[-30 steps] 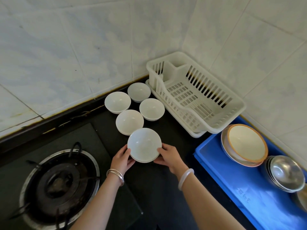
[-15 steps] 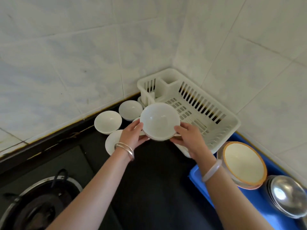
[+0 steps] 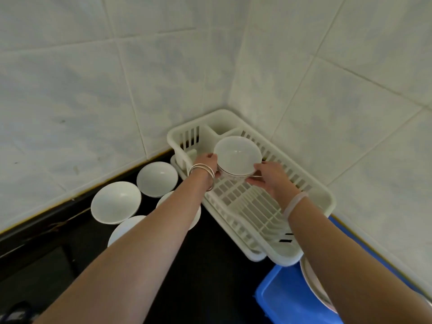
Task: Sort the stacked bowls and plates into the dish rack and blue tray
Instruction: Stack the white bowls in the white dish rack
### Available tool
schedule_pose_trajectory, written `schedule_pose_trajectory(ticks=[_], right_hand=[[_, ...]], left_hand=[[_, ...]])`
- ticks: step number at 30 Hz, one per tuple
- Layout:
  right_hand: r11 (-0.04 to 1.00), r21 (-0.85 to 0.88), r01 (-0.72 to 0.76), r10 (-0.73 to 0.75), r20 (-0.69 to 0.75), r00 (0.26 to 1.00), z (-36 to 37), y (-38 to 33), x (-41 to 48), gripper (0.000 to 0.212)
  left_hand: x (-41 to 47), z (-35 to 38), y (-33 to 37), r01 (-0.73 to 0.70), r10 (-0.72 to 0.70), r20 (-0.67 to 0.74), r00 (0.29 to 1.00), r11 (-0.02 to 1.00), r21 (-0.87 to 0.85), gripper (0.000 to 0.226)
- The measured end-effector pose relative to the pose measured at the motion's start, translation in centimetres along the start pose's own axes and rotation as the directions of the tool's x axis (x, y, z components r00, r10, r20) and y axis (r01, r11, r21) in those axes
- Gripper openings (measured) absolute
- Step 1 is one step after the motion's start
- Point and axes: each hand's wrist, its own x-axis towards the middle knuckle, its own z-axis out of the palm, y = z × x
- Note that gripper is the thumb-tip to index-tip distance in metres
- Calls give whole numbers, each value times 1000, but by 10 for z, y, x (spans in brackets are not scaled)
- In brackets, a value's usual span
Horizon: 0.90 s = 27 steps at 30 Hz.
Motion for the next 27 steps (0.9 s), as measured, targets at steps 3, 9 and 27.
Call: schedule_pose_trajectory(ticks=[3,9,27], right_hand=[[999,-29,-15,15,-12,1000,1,6,25,7],[998,8,-60,61,-52,997,1,16,57,12],[993,109,-33,40,-66,997,6,40,74,39]], left_hand=[[21,7,-5,48,-47,-22,999,996,73,36],[46,26,-6,61,-50,-62,997,982,180,36],[58,23,-21,71,-69,-36,997,994,79,36]])
